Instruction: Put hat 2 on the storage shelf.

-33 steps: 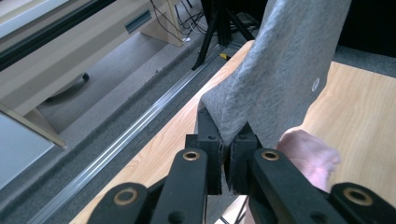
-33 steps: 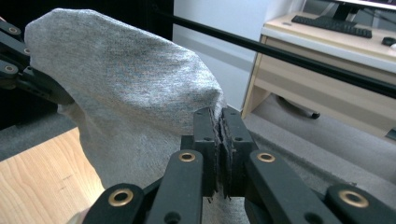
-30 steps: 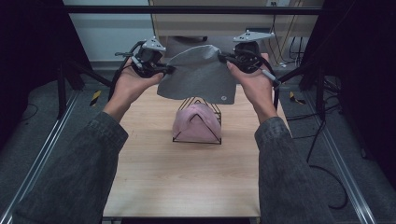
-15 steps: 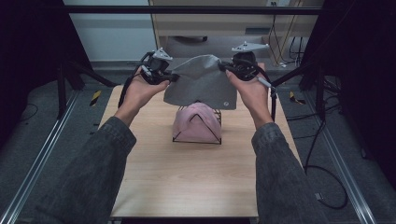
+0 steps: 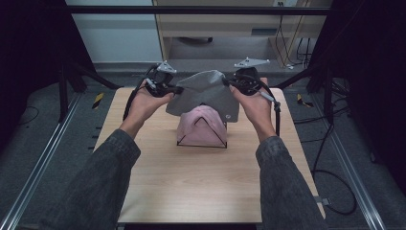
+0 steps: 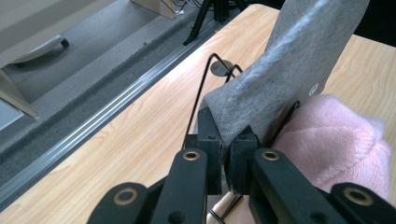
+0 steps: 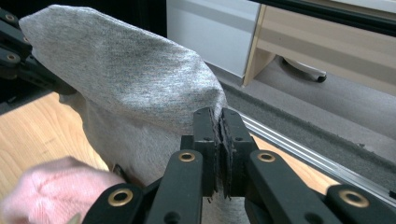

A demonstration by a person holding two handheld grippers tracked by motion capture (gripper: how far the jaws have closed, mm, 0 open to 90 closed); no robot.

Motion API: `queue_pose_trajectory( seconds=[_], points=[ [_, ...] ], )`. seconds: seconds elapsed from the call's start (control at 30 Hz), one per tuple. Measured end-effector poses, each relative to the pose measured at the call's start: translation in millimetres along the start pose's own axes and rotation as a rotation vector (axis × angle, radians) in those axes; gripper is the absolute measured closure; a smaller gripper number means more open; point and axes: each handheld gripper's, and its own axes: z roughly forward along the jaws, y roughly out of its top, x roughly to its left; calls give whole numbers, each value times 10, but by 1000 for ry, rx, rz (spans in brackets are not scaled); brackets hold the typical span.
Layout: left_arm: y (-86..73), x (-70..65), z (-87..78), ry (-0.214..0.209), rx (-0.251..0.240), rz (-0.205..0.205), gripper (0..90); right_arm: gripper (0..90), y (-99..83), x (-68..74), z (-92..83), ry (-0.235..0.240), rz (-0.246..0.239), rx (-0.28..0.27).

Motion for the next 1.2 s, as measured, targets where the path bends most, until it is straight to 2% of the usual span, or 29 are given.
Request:
queue_pose_trajectory(
  seconds=[0.1,0.23,0.47,1.2],
  points=[
    [-43,-28,34,-7,2,-6,862,867,-71,-1,11,-2,-5,10],
    [-115,-66,106,-6,18,-4,862,866,-182,0,53,5,14,25],
    [-242,-77,173,-14,34,-11,862,866,-308,22,138,16,22,47],
    [-450,-106,289,-34,60,-30,862,866,-493,77,228,28,32,84]
  ],
)
